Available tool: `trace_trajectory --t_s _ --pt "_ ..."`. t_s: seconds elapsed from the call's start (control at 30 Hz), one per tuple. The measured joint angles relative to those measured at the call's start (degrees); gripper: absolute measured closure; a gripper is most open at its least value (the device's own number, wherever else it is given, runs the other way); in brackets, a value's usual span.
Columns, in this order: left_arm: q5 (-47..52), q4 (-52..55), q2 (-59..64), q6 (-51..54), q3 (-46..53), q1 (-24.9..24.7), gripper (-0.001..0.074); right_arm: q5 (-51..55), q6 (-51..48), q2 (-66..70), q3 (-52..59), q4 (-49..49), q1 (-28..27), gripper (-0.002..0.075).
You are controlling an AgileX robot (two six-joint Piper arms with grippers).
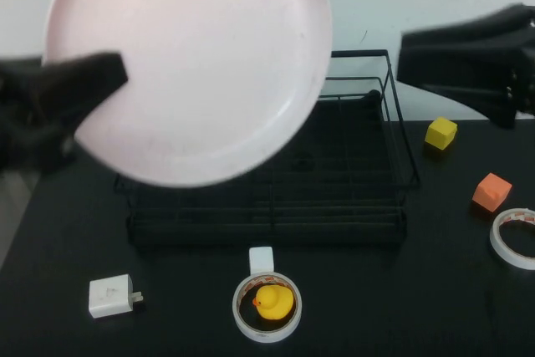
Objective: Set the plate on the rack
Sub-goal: Place the plate on the rack
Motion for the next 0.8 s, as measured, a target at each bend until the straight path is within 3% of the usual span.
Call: trace_trajectory --t_s 0.13,0.53,0.8 --pt "0.08 5.52 8.25 2.99 -7.34 0.0 0.0643 -1.11 1.7 -2.88 0.0 -10.93 -0.66 0.0694" --pt "-4.01 14.08 31.69 29.93 -21.77 0.0 0.0643 -2.4 23.87 -10.38 0.27 -51.28 -0.66 0.072" --pt "-8.47 14.08 45.14 46.73 -30.58 -0.95 0.0643 -3.01 29.08 -13.5 7.6 -57.94 -0.66 0.072"
